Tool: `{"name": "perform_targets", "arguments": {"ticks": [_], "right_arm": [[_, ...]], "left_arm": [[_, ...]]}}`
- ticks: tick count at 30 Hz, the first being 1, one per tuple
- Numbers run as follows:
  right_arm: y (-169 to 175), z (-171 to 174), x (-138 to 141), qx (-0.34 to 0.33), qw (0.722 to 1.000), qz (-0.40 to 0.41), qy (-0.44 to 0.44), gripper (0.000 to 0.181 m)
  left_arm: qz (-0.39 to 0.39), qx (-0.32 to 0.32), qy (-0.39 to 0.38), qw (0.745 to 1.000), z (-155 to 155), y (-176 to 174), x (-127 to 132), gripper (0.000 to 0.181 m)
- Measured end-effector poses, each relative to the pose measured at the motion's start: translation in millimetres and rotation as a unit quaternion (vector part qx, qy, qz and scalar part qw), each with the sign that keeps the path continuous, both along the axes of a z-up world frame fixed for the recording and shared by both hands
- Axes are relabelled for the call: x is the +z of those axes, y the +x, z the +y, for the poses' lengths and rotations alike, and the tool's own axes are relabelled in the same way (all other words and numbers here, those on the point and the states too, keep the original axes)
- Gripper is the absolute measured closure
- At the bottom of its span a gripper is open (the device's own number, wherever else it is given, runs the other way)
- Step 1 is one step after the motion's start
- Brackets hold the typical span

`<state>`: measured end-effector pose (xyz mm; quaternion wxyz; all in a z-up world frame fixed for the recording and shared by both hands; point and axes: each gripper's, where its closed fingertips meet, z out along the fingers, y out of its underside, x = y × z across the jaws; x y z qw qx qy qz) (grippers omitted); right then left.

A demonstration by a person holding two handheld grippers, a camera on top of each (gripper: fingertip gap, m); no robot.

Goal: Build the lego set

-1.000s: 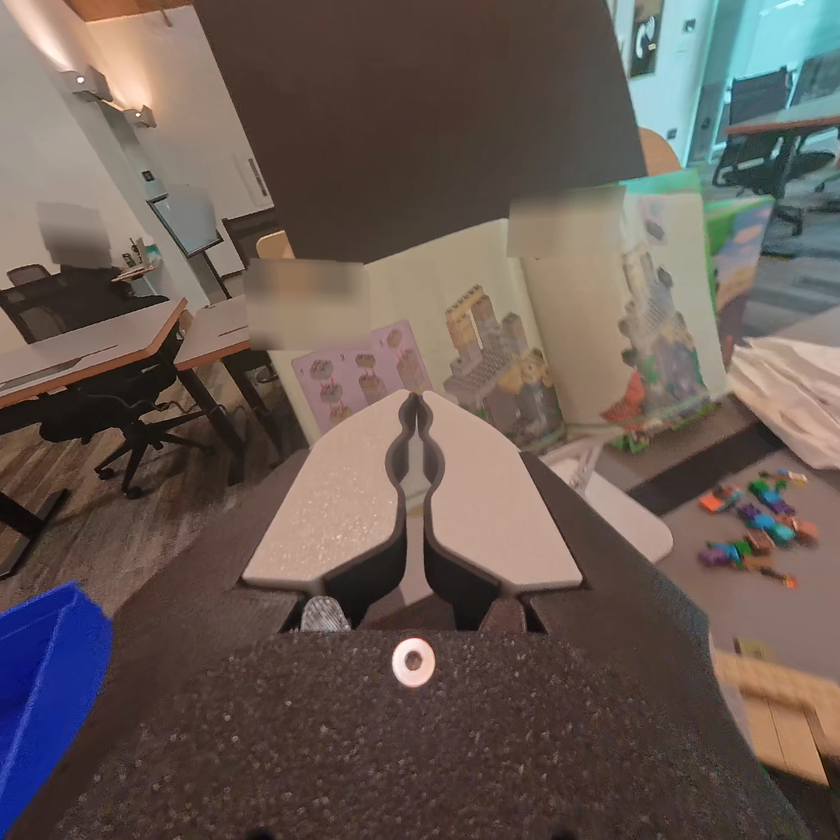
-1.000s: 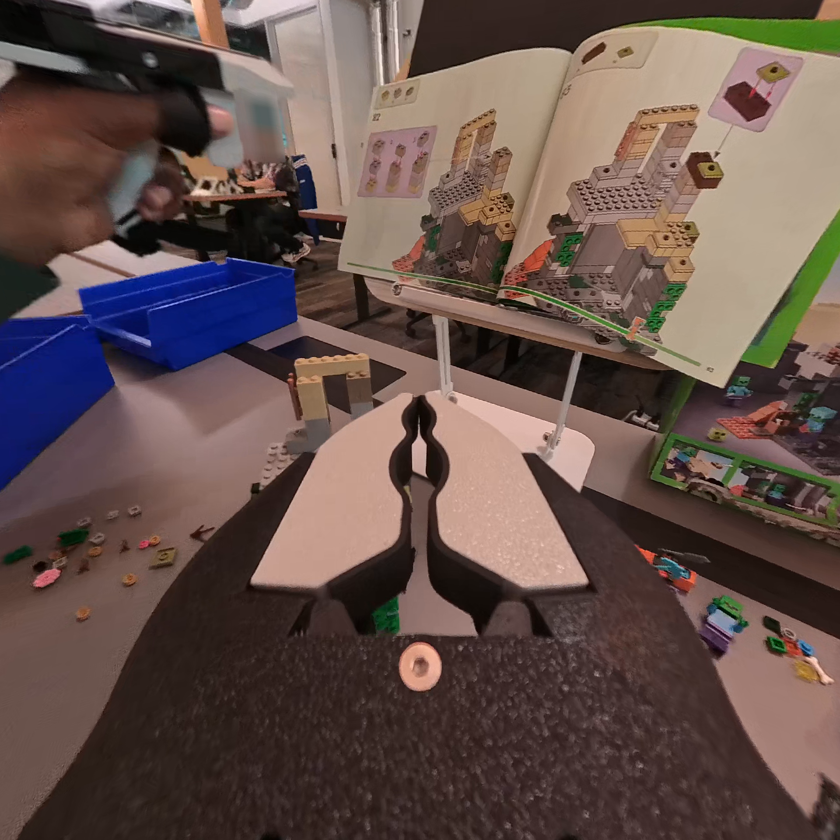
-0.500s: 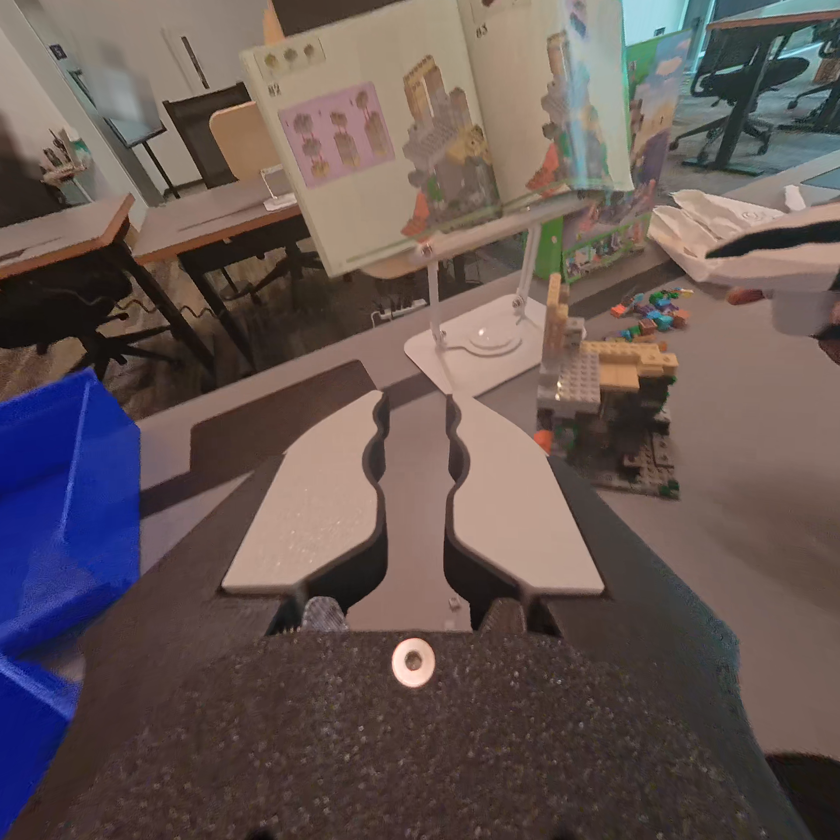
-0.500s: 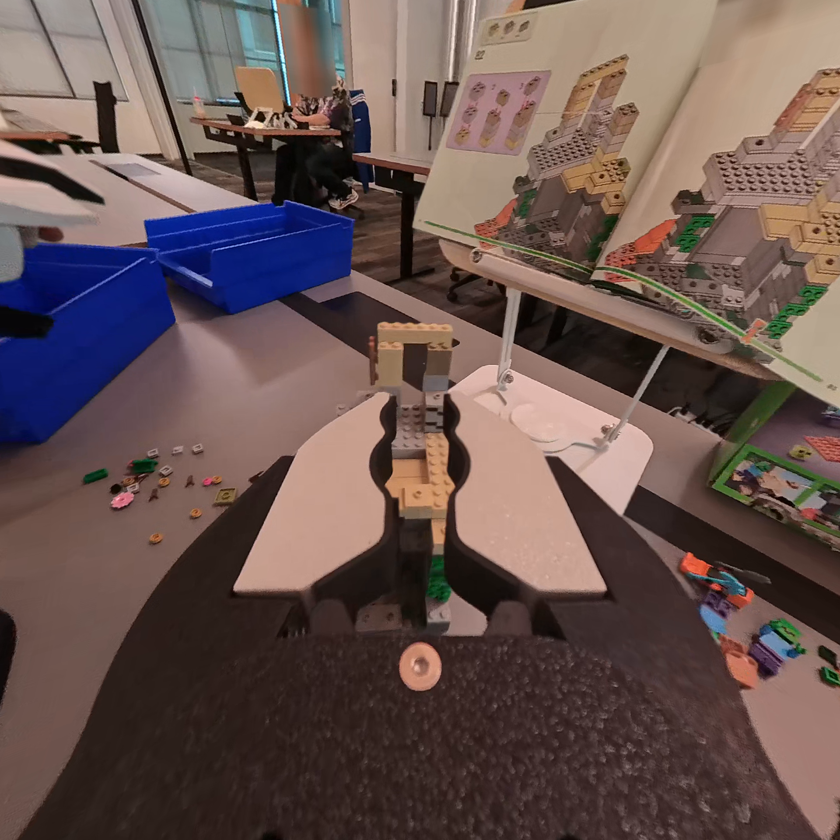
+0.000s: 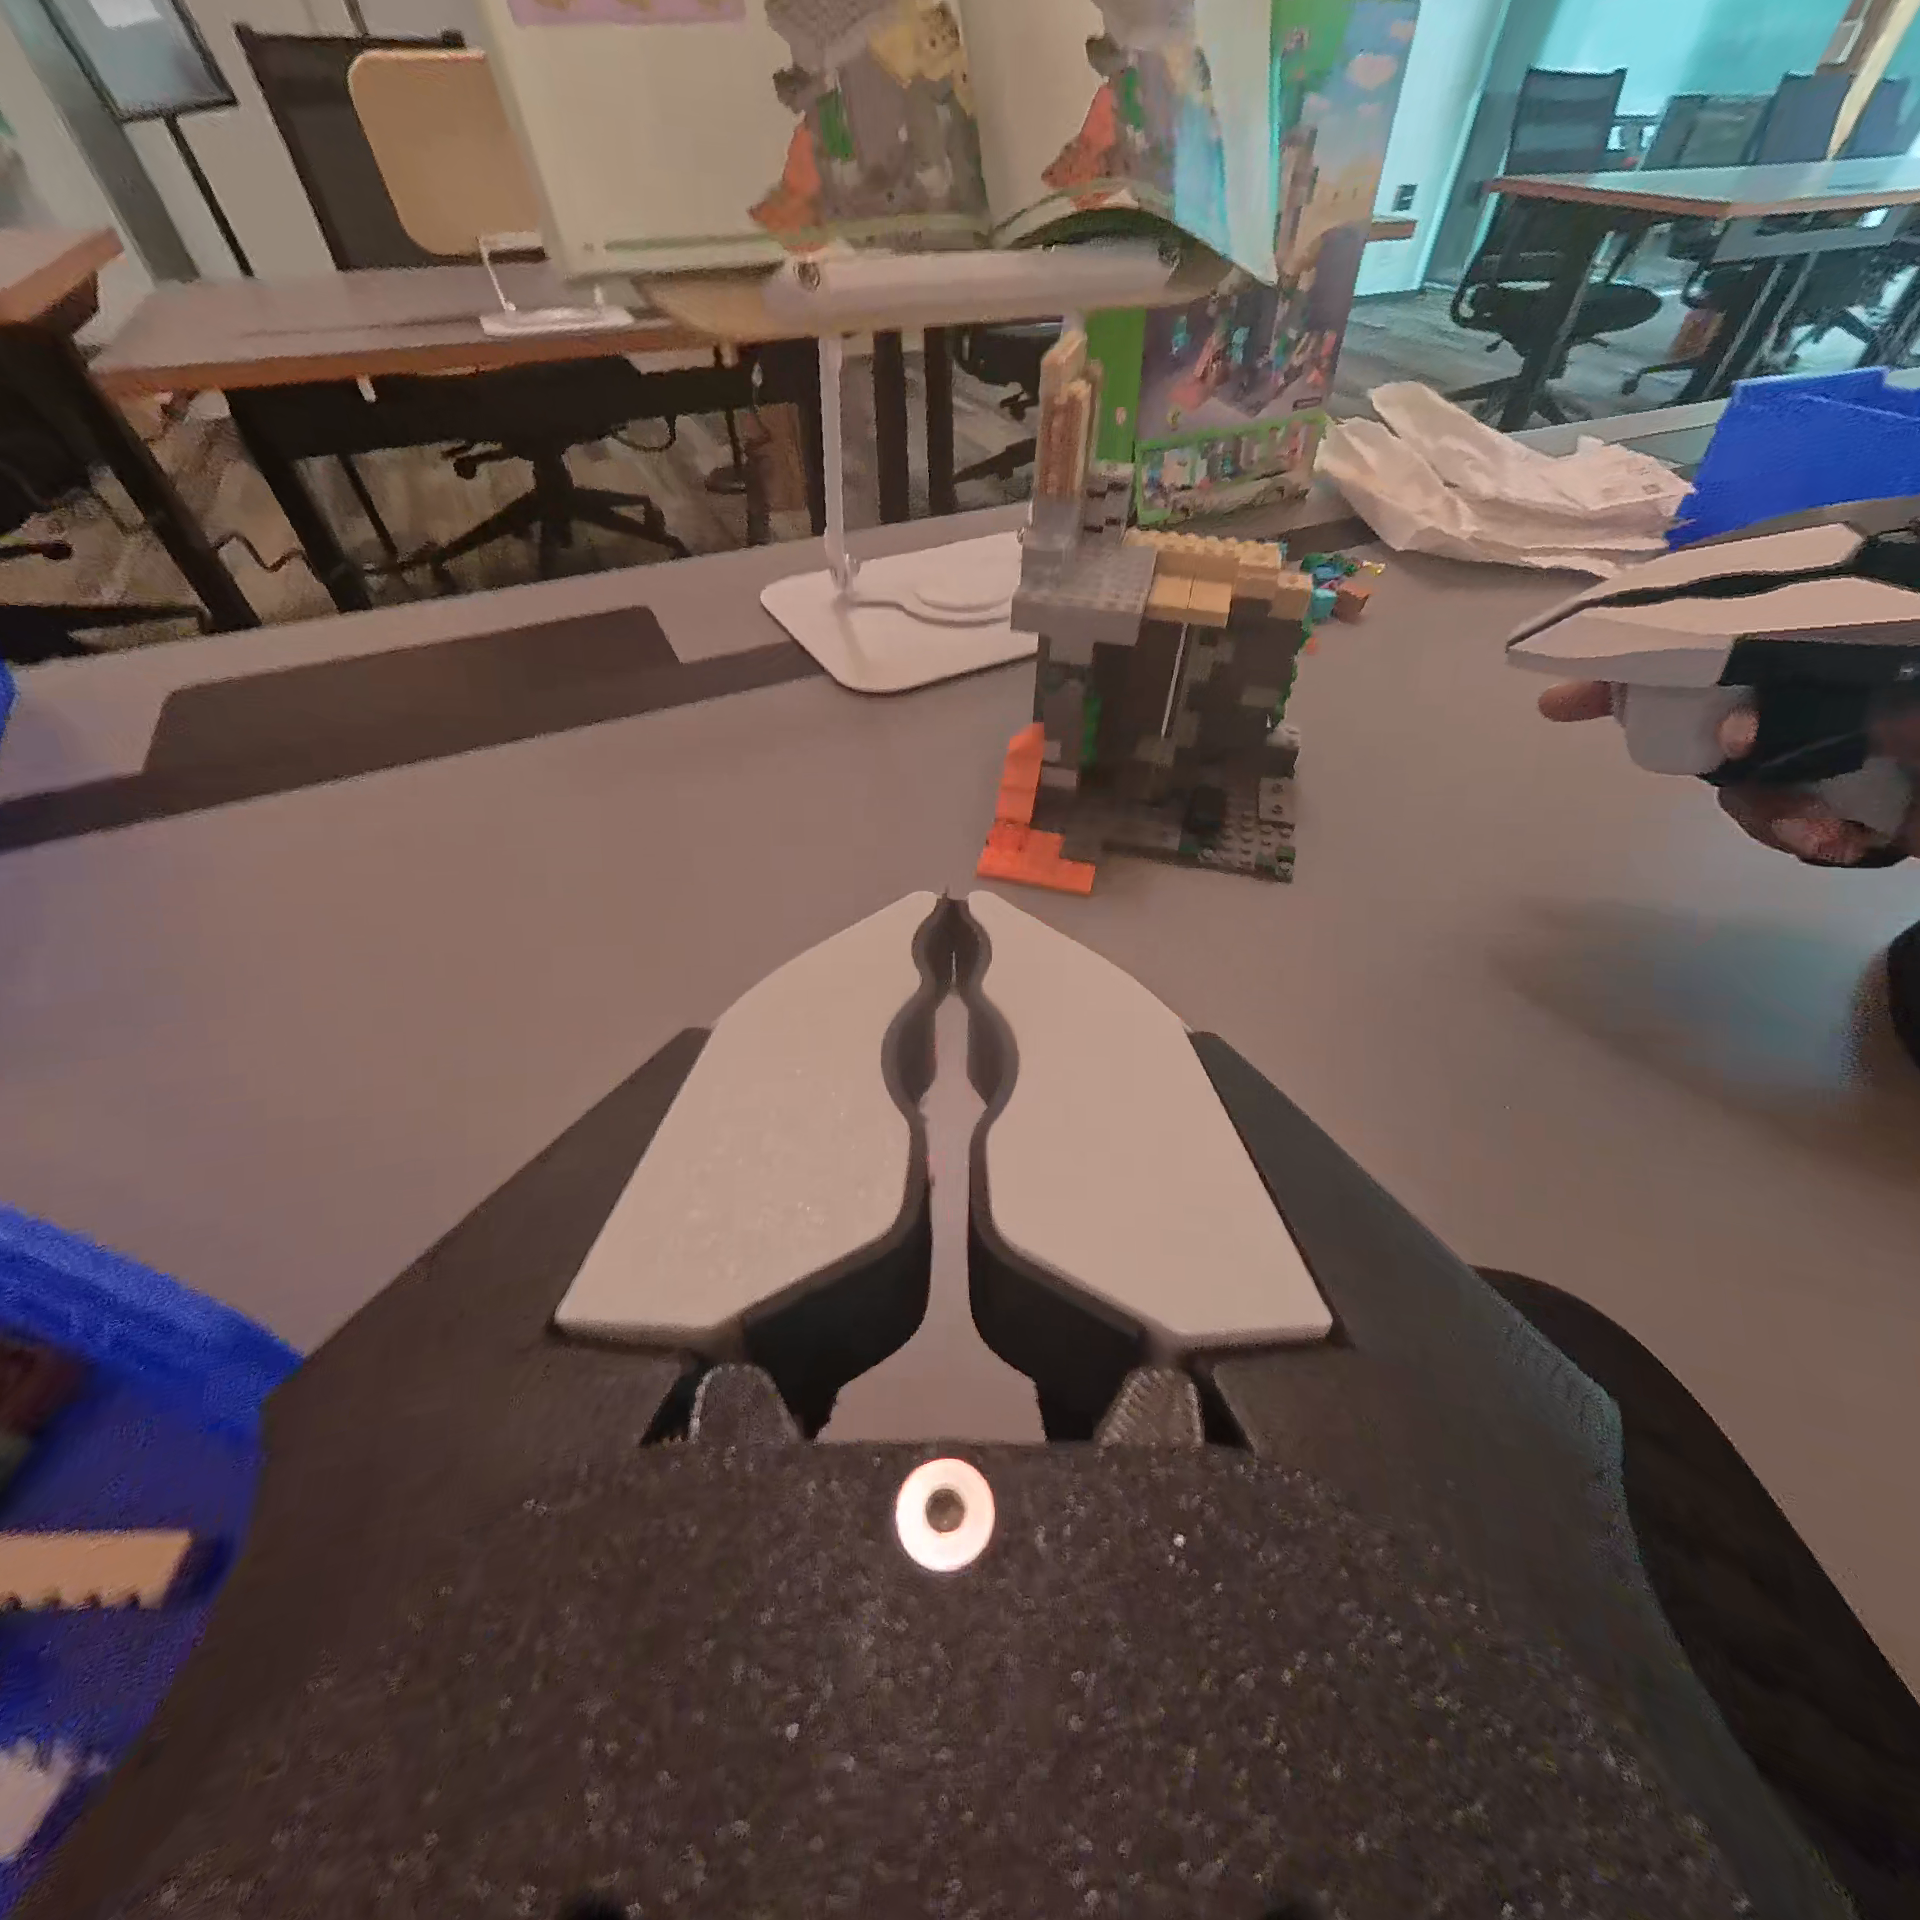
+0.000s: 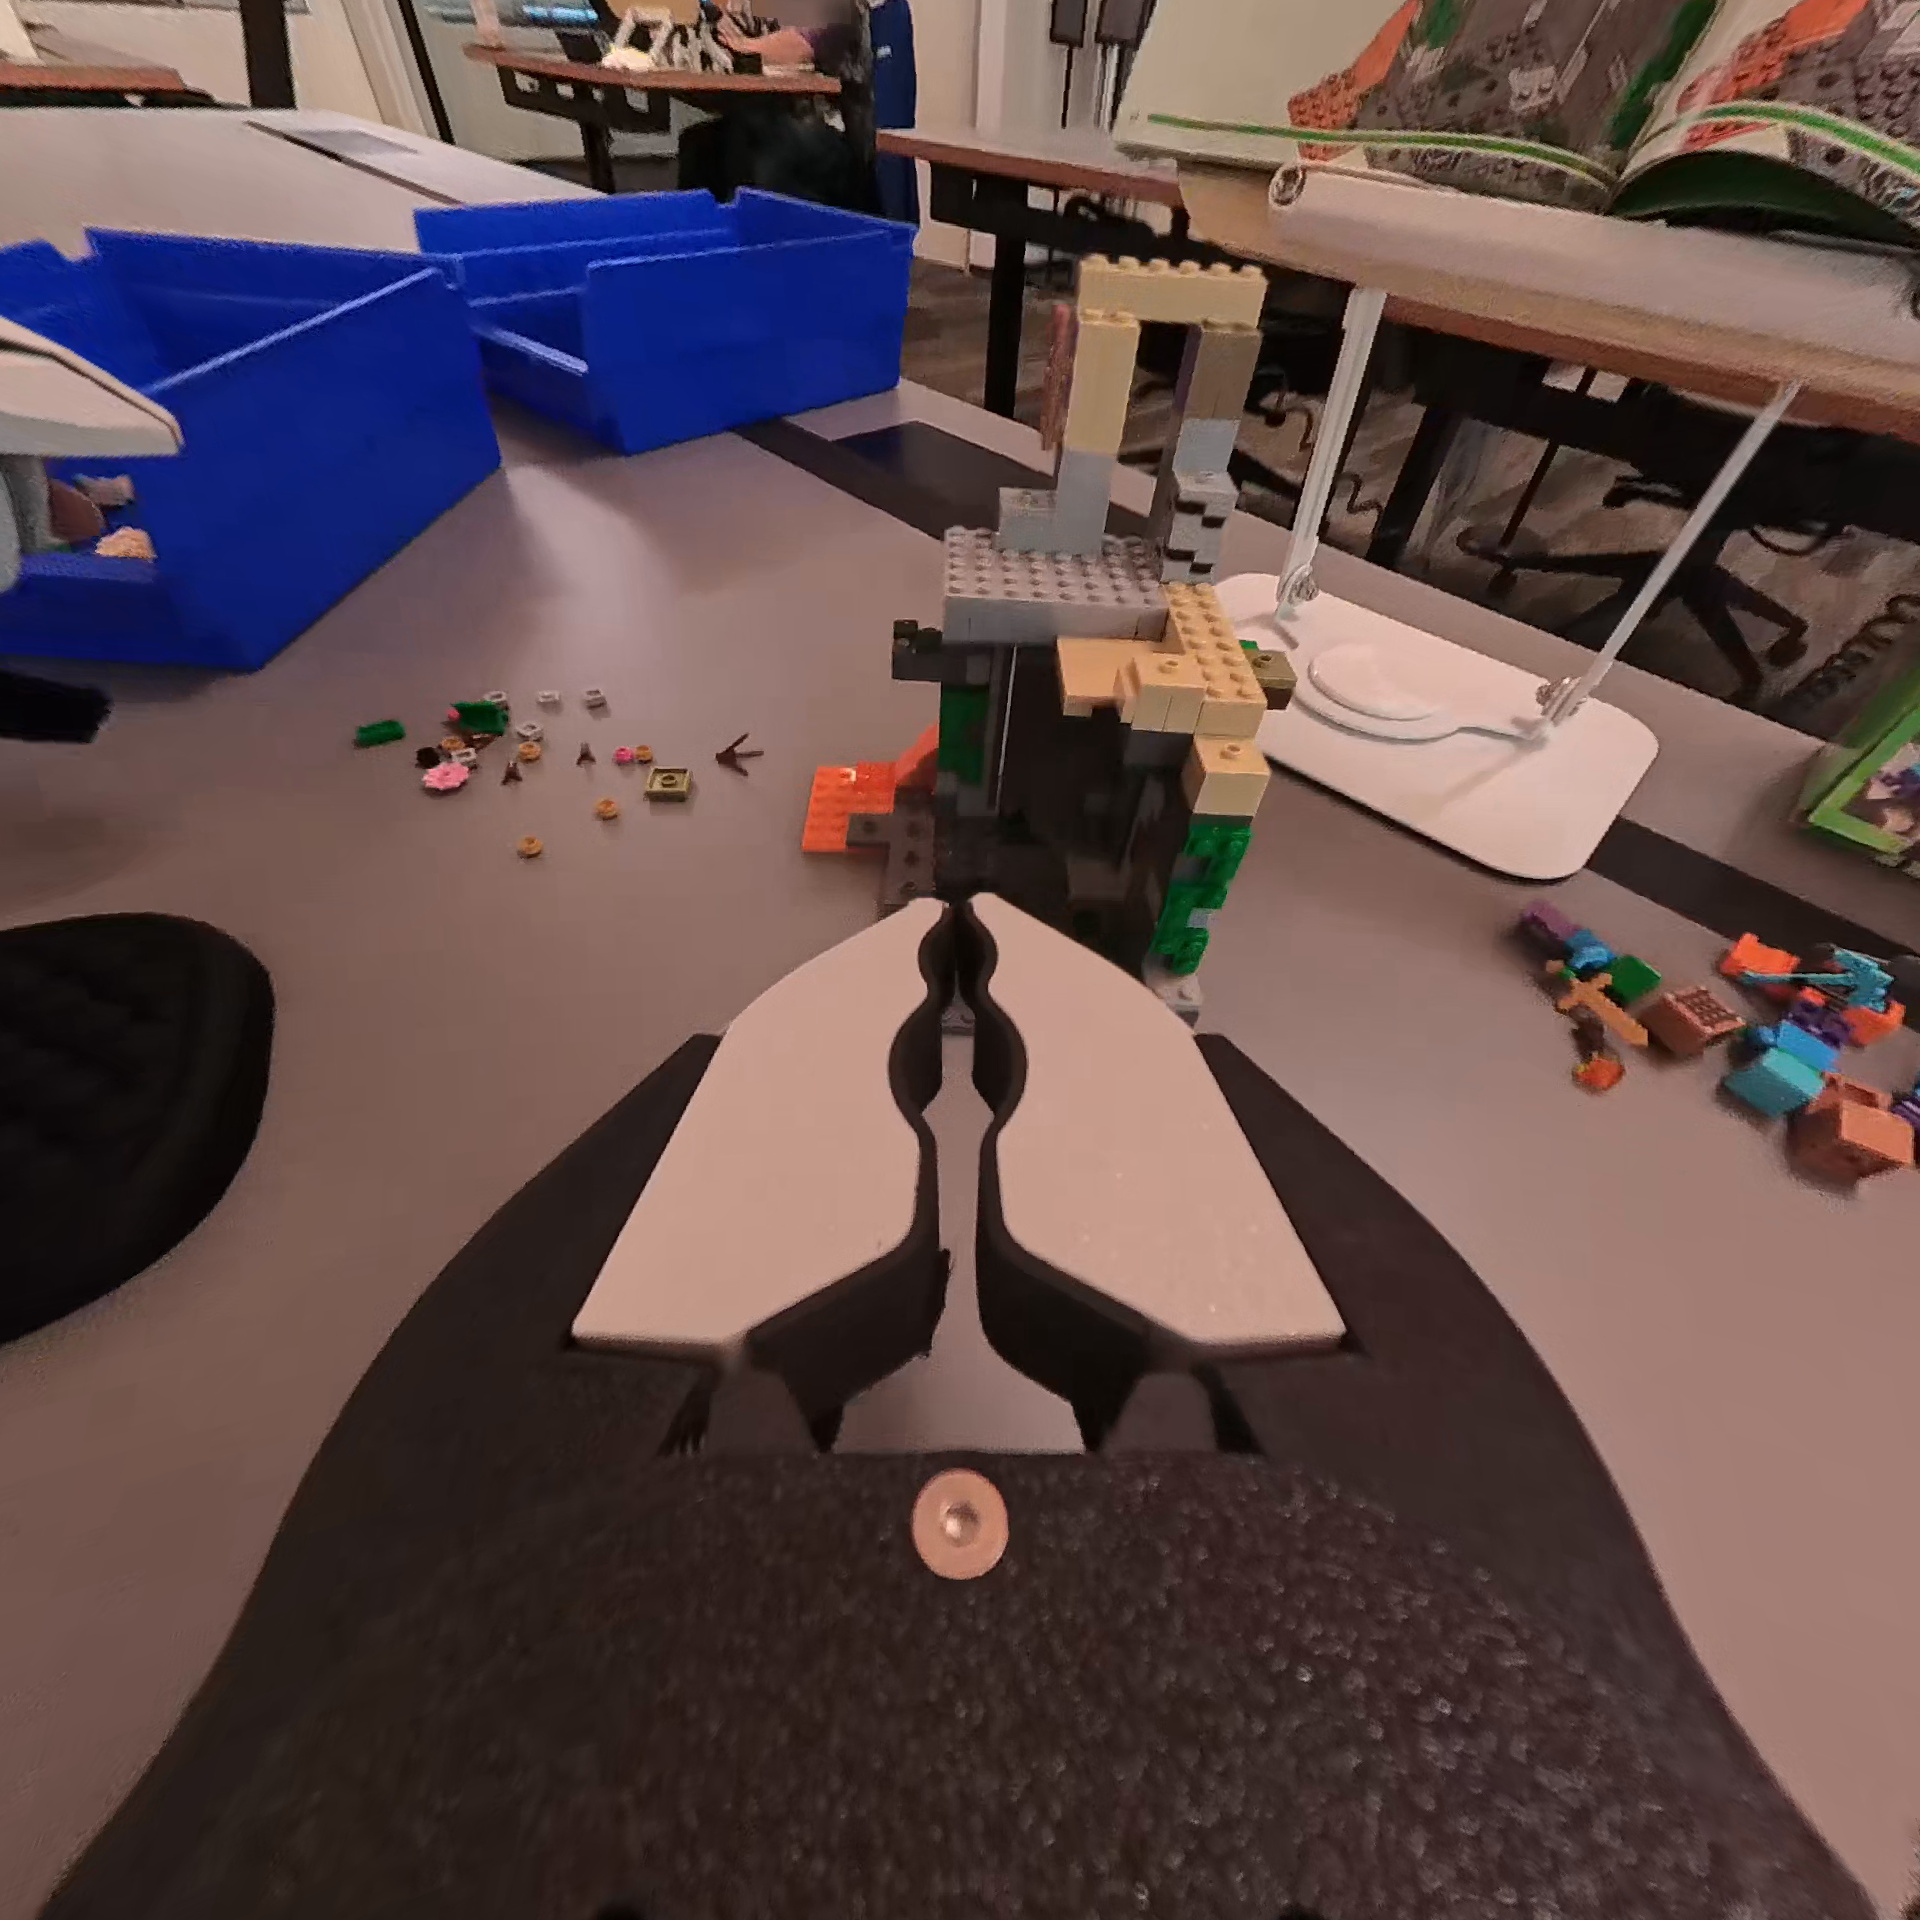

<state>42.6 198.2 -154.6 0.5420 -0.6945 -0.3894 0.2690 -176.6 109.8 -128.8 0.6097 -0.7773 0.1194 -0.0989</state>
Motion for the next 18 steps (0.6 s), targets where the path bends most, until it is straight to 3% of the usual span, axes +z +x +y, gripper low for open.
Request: {"name": "perform_targets", "arguments": {"ticks": [4,9,15,18], "right_arm": [[4.1,-15.5,2.5,0.002,0.999,0.031,0.019,0.181],[-2.7,-24.8,3.3,0.019,0.999,0.026,0.031,0.181],[-8.1,-31.4,-1.9,0.033,0.999,0.027,0.014,0.181],[-10.0,-32.9,-3.8,0.038,0.999,0.028,0.008,0.181]], "left_arm": [[-0.014,0.035,-0.008,0.999,-19.2,-5.8,-12.5,0.181],[-0.017,0.088,-0.004,0.996,-49.8,-32.2,-4.5,0.181],[0.016,0.153,-0.024,0.988,-85.7,-89.6,16.0,0.181],[0.047,0.175,-0.056,0.982,-95.8,-121.5,25.8,0.166]]}}
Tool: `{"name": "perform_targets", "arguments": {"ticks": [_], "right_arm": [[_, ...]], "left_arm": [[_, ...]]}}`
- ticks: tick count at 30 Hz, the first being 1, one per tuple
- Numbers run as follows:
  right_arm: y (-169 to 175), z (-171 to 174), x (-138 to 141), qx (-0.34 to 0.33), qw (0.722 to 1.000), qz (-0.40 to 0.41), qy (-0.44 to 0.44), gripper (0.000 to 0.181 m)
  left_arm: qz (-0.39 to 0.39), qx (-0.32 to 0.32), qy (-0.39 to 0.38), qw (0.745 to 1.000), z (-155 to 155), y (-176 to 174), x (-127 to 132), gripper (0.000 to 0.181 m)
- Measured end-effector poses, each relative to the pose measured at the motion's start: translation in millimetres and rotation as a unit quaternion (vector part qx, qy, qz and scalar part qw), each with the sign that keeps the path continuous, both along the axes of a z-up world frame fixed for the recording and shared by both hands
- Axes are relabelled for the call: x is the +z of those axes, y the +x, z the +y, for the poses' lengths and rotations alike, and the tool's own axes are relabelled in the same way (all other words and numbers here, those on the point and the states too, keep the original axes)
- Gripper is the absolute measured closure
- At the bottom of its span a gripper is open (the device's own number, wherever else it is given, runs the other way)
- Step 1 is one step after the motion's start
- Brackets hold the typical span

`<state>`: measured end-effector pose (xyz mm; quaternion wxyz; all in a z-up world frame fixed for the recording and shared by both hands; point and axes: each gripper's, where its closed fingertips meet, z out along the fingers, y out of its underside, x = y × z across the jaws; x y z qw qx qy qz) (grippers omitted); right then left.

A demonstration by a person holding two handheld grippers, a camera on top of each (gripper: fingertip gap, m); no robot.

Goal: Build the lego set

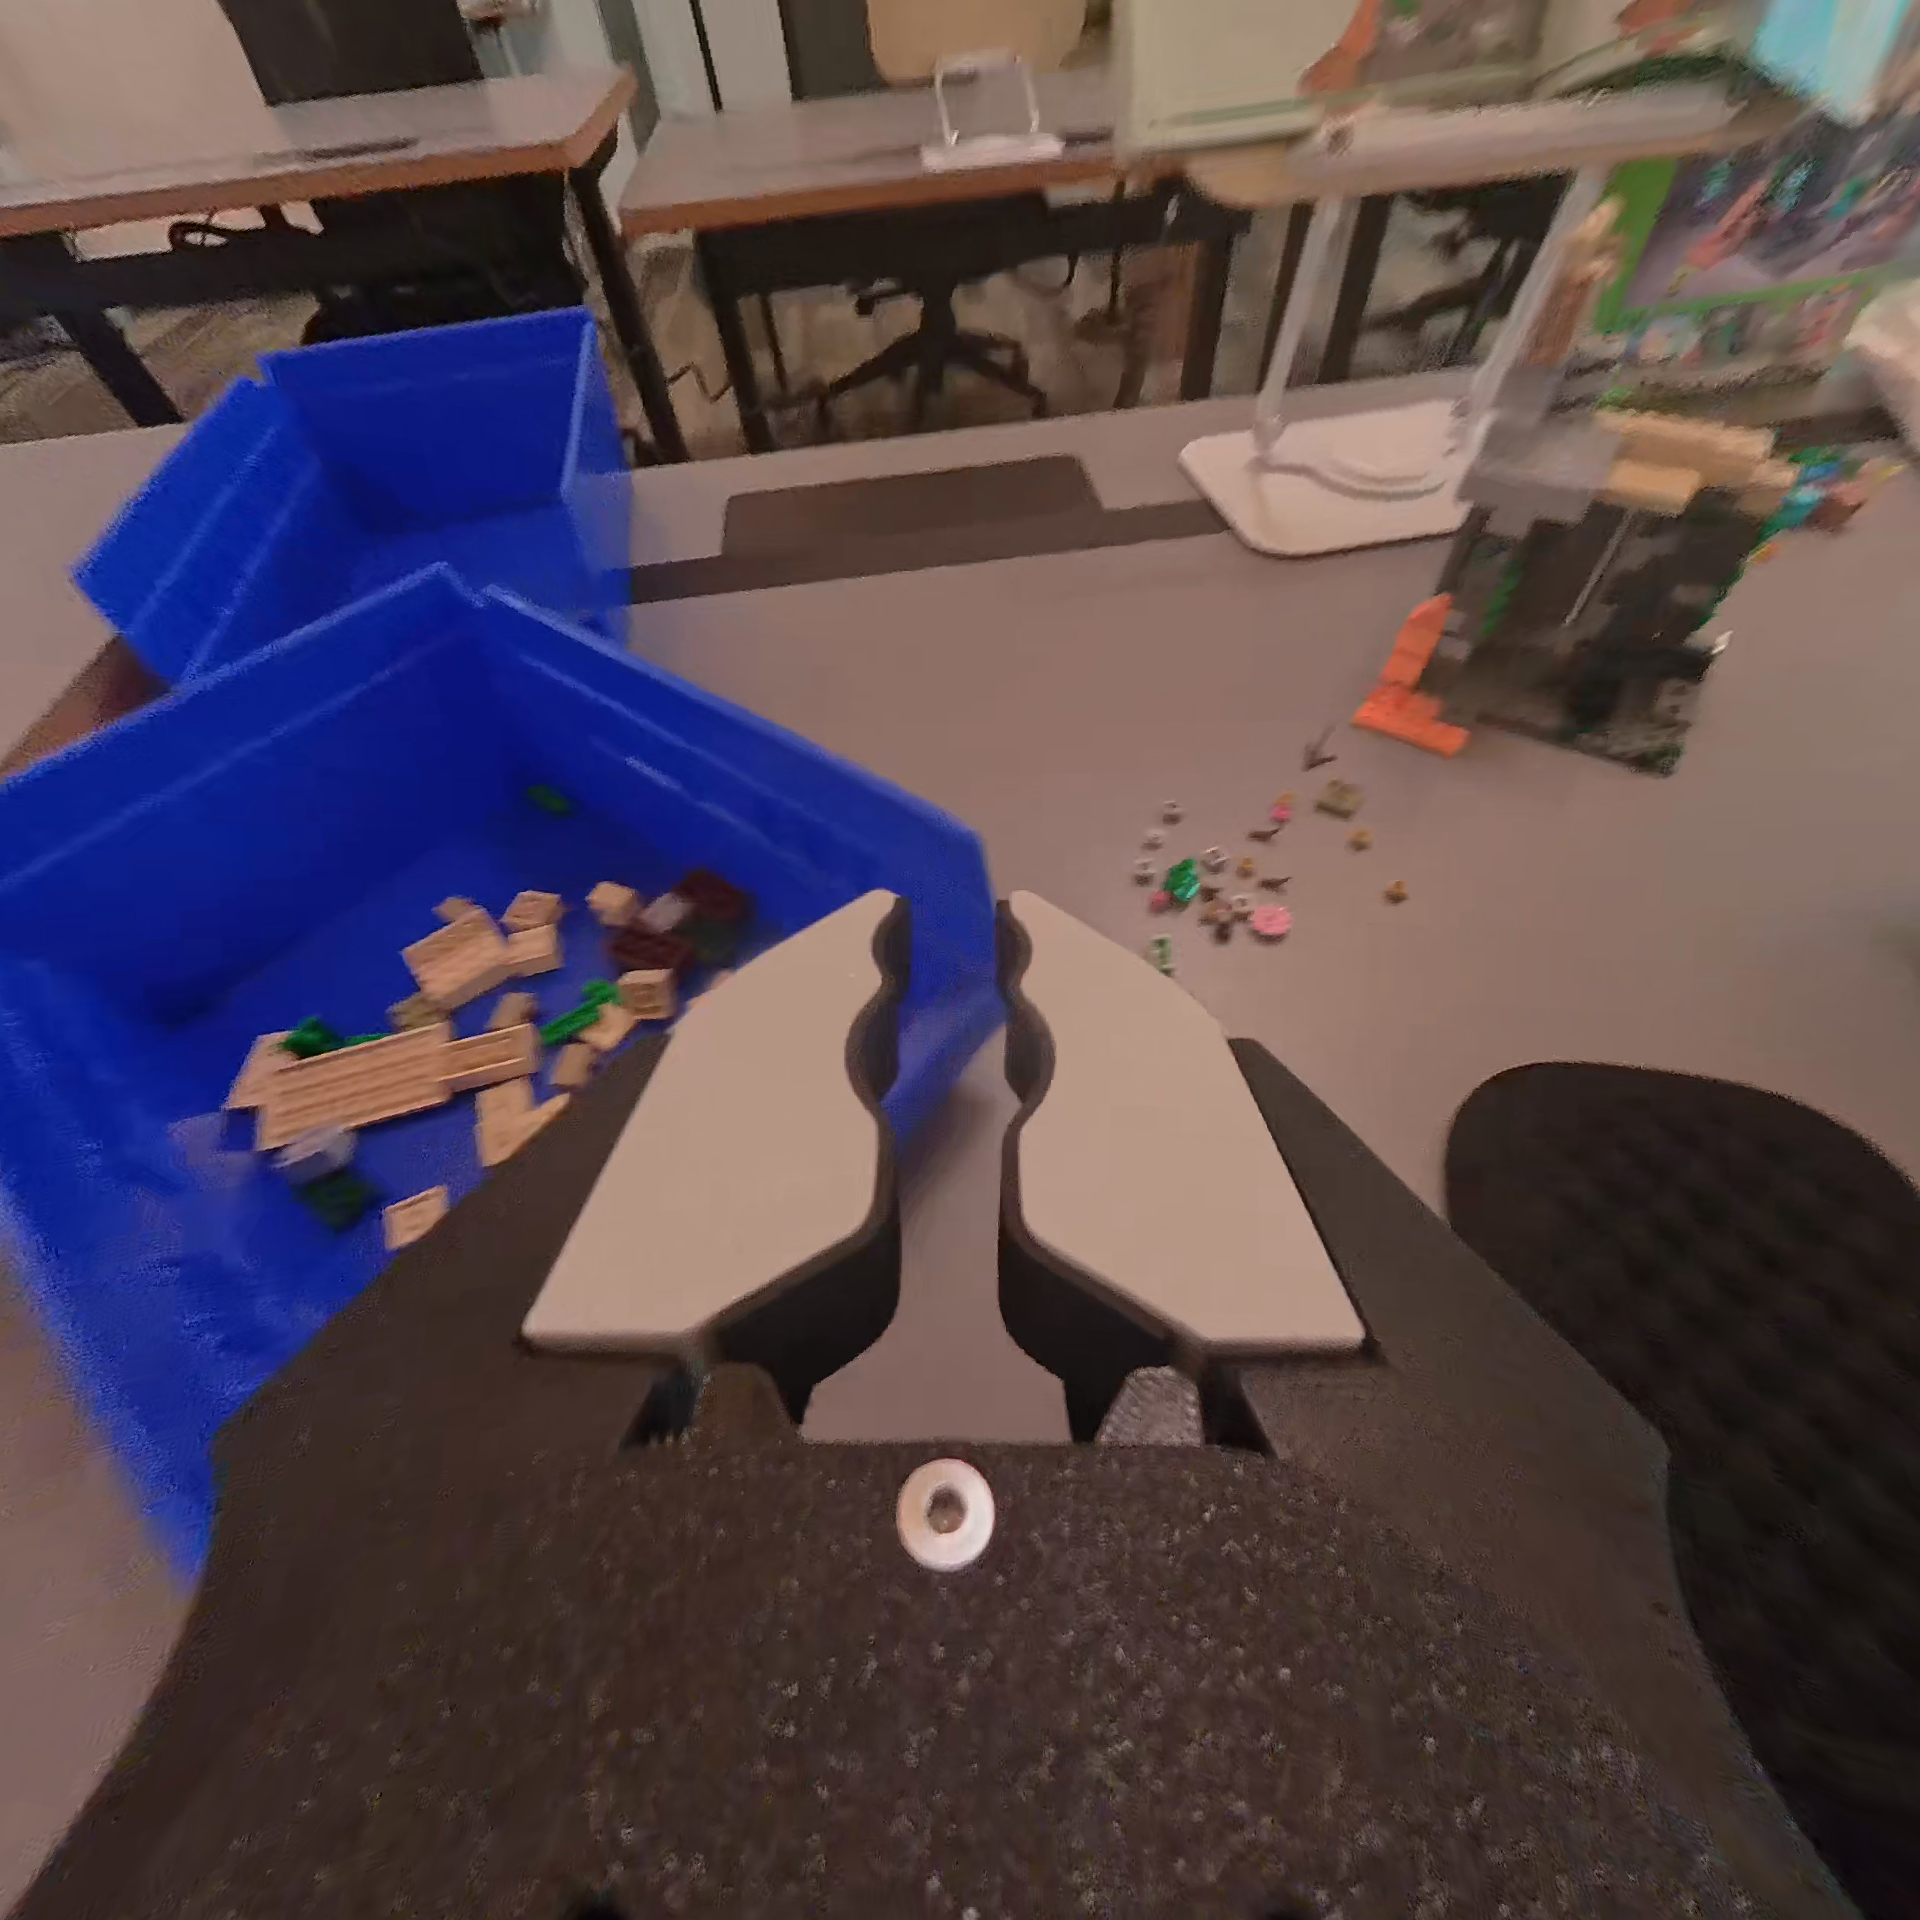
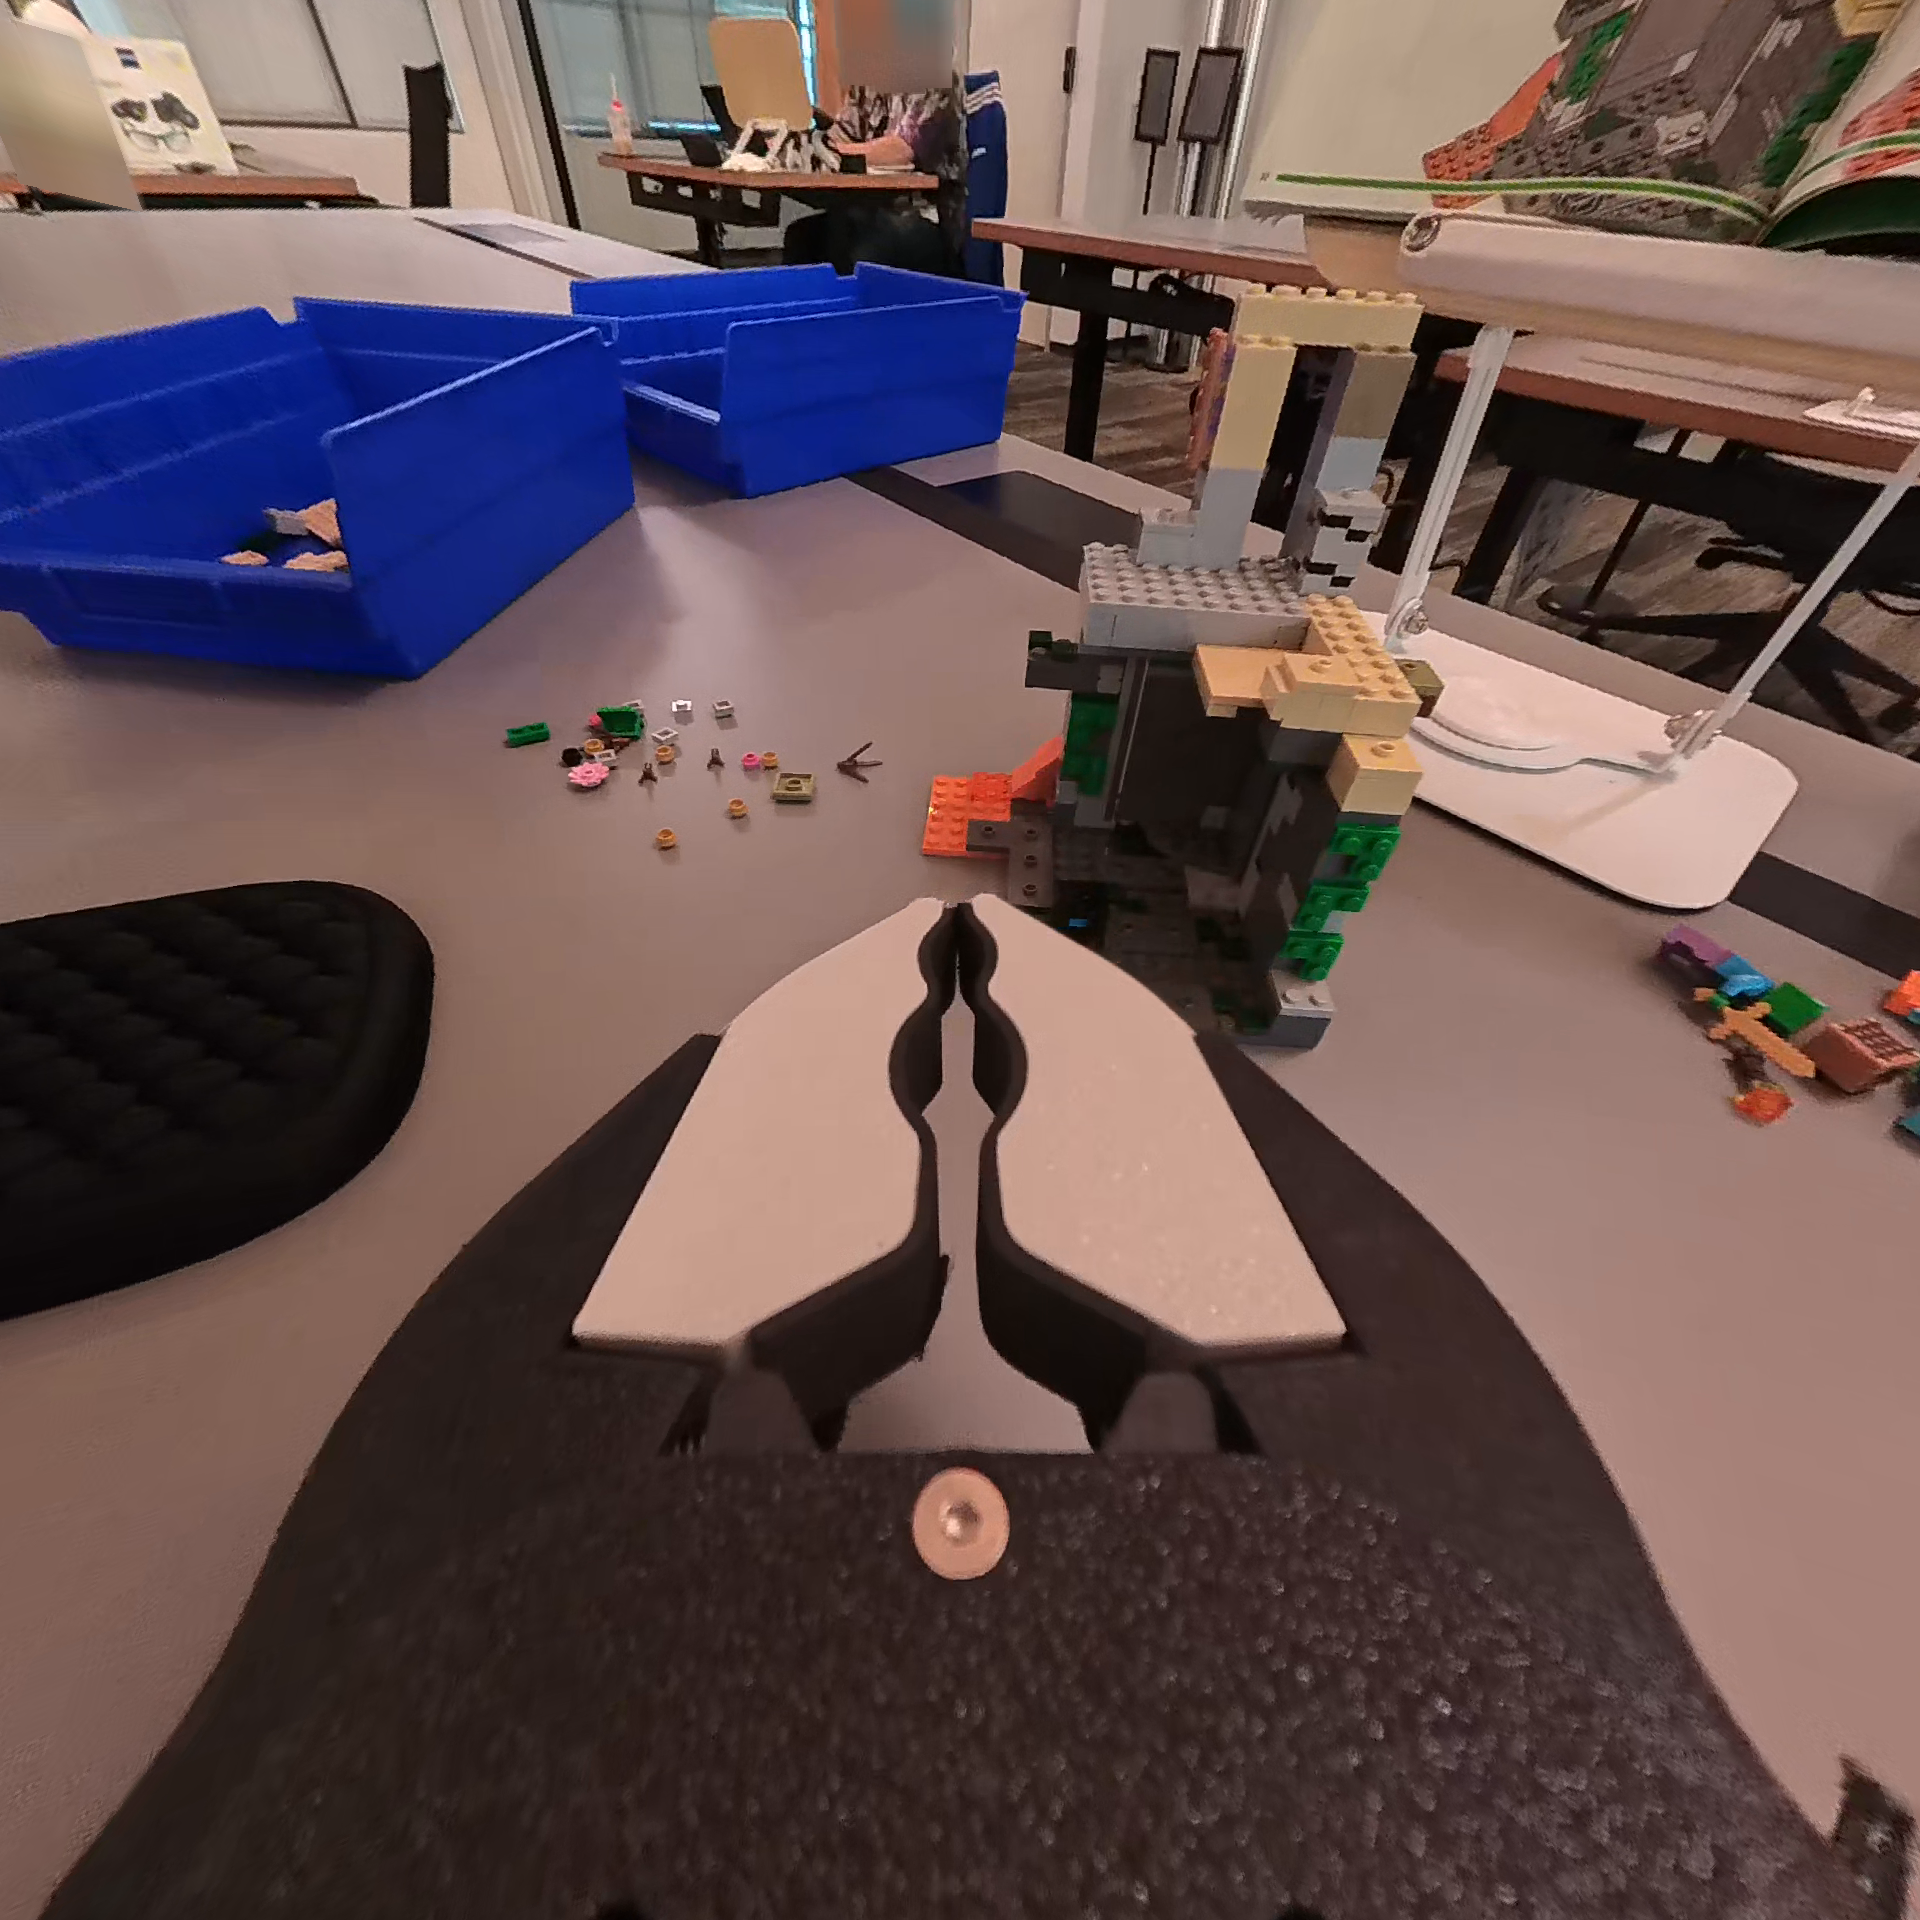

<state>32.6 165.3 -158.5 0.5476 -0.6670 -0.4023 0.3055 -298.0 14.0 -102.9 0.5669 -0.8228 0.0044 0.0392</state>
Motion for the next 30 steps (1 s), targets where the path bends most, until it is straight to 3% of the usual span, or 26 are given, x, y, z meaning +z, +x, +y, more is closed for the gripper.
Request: {"name": "perform_targets", "arguments": {"ticks": [6,8,14,22,30], "right_arm": [[-1.1,-1.0,-2.4,0.008,1.000,0.004,-0.010,0.181],[-1.8,-2.3,-1.2,0.016,1.000,0.011,-0.013,0.180],[-2.2,-0.5,-4.0,0.019,1.000,0.014,-0.020,0.174],[-4.3,1.4,-14.5,0.020,0.999,-0.001,-0.031,0.164],[-8.7,1.5,-25.2,0.031,0.999,-0.018,-0.039,0.163]], "left_arm": [[0.048,0.011,-0.102,0.994,-6.9,-69.6,15.3,0.149],[0.061,0.002,-0.148,0.987,-5.7,-93.9,13.7,0.151],[0.074,-0.059,-0.280,0.955,11.5,-141.7,-15.9,0.149],[0.139,-0.157,-0.454,0.866,24.7,-169.0,-92.6,0.147],[0.207,-0.167,-0.577,0.772,7.1,-218.2,-117.0,0.146]]}}
